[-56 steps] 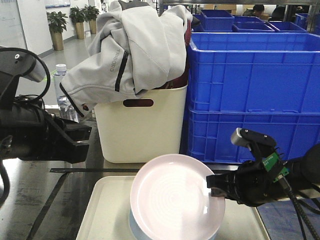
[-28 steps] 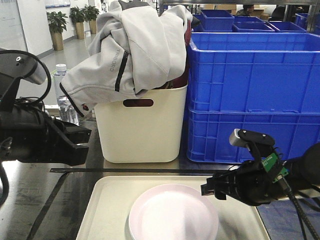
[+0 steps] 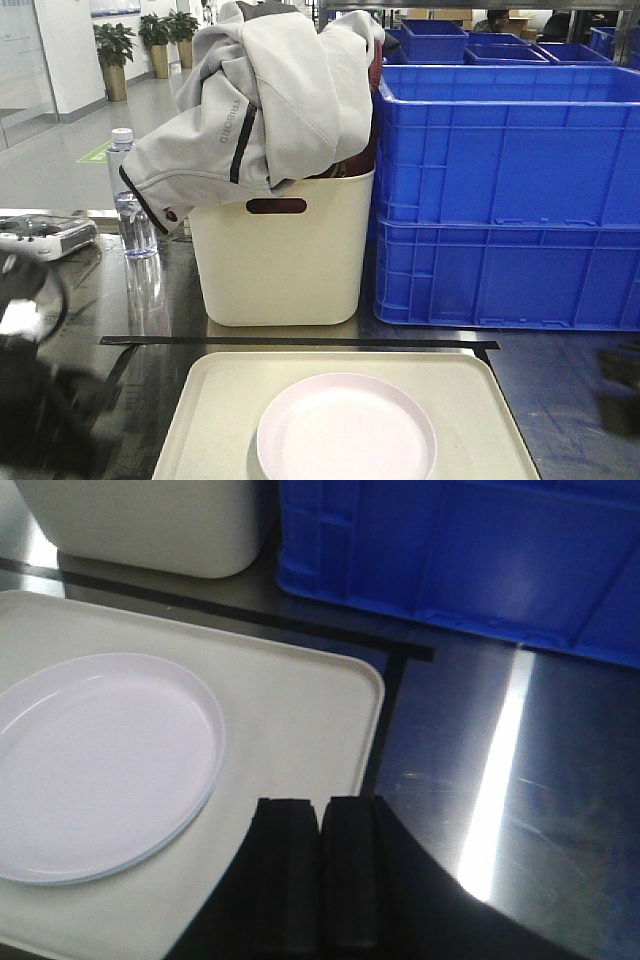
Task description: Grab plate from conveyor and place on tray
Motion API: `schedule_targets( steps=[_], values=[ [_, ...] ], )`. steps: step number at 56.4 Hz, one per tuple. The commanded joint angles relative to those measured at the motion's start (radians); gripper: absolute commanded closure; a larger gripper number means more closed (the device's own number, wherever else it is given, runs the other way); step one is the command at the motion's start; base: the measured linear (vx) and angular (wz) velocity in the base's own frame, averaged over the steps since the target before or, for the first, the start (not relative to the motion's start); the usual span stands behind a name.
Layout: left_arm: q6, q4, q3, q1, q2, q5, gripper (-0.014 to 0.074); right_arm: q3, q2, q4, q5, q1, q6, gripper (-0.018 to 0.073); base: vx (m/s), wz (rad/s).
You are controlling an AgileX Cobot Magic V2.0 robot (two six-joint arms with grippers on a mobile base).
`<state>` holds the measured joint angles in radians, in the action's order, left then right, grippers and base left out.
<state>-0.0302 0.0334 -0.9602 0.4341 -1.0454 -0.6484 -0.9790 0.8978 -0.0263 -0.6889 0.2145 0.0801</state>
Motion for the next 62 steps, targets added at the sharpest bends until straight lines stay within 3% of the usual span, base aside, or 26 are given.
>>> schedule_targets(
  steps=[1, 11, 19, 57, 62],
  values=[
    [-0.051, 0.001, 0.113, 0.002, 0.113, 0.153, 0.0596, 0.108, -0.159, 0.051, 0.141, -0.004, -0.005, 0.0571, 0.0, 0.0],
    [-0.091, 0.0, 0.361, 0.004, 0.309, 0.271, 0.0596, 0.361, -0.378, 0.058, 0.27, -0.004, -0.006, 0.0568, 0.0, 0.0],
    [-0.091, 0.001, 0.438, 0.004, 0.402, 0.274, 0.0596, 0.457, -0.449, 0.053, 0.374, -0.004, -0.006, 0.0568, 0.0, 0.0],
    [-0.09, 0.003, 0.462, 0.004, 0.436, 0.233, 0.0596, 0.466, -0.463, 0.047, 0.38, -0.004, -0.009, 0.0568, 0.0, 0.0],
    [-0.024, 0.015, 0.504, -0.005, 0.472, 0.28, 0.0596, 0.466, -0.463, 0.047, 0.38, -0.004, -0.009, 0.0568, 0.0, 0.0]
  ],
)
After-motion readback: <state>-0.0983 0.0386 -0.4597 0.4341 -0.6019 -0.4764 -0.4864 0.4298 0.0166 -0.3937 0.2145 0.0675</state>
